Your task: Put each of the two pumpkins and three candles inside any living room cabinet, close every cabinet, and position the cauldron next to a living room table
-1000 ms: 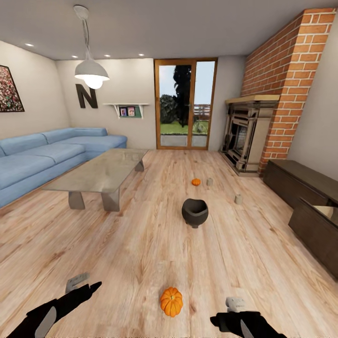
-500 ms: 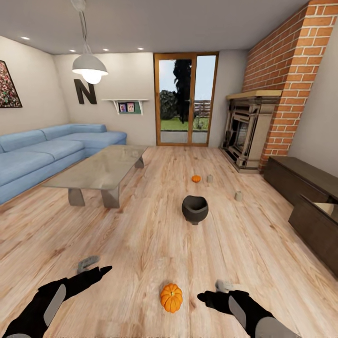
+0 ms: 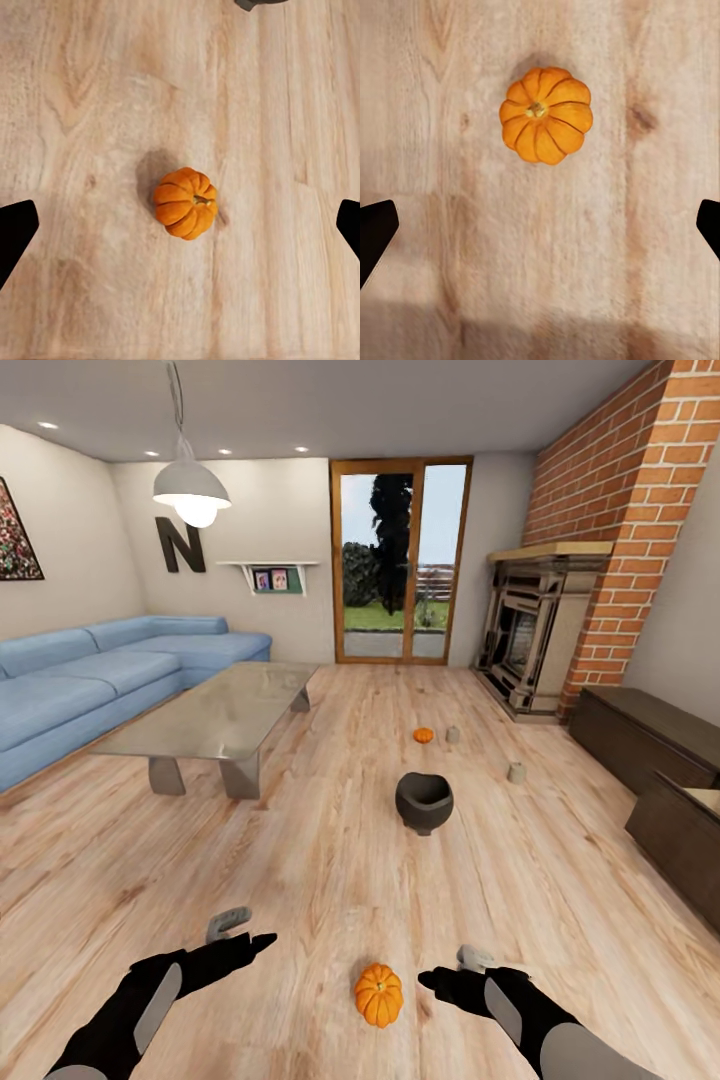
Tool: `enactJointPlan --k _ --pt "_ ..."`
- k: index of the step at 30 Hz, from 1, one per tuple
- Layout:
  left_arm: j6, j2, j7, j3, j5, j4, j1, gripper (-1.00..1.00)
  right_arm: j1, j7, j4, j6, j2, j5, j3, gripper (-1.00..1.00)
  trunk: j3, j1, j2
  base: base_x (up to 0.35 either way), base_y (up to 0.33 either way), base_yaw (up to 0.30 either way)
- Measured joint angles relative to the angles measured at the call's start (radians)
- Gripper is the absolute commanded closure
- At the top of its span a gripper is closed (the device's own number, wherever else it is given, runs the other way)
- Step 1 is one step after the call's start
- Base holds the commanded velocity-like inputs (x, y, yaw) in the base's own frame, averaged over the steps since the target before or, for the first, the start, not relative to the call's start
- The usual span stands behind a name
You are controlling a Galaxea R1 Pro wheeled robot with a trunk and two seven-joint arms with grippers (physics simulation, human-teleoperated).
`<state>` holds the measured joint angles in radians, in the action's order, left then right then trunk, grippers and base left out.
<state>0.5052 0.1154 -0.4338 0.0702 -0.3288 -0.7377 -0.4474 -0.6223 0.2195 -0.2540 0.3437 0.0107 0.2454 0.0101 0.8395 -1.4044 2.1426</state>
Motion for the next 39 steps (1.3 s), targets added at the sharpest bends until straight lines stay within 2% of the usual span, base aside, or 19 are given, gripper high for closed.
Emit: enactJointPlan --k 2,10,18,27,35,39 --pt "-0.002 -0.003 0.001 -0.014 0.000 0.004 0.000 -1.00 0.000 0.000 0.004 0.000 0.001 0.000 0.000 -1.00 0.003 0.000 0.000 0.159 0.300 0.000" --pt "-0.001 -0.005 -0.007 -0.019 -0.002 -0.002 0.000 -1.00 0.000 0.000 0.006 0.000 0.006 0.001 0.001 -1.00 0.016 0.000 0.000 0.144 0.257 0.000" --pt "-0.001 -0.006 -0.011 -0.021 -0.003 -0.004 0.000 -1.00 0.000 0.000 0.006 0.000 0.005 0.004 0.003 -1.00 0.029 0.000 0.000 0.023 0.034 0.000" --pt "0.002 -0.005 -0.026 -0.040 -0.005 -0.021 0.000 -1.00 0.000 -0.001 0.005 0.000 0.004 0.007 0.004 -1.00 0.044 0.000 0.000 0.001 0.002 0.000" --pt "0.004 -0.007 -0.047 -0.044 -0.006 -0.042 0.000 -1.00 -0.001 0.002 0.000 0.000 0.003 0.007 0.004 -1.00 0.082 -0.031 0.056 0.000 0.000 0.000" --pt "0.053 -0.044 -0.044 -0.046 -0.006 -0.064 -0.002 -1.00 -0.002 0.007 -0.002 0.000 0.003 0.006 0.004 -1.00 0.101 -0.046 0.084 0.000 0.000 0.000"
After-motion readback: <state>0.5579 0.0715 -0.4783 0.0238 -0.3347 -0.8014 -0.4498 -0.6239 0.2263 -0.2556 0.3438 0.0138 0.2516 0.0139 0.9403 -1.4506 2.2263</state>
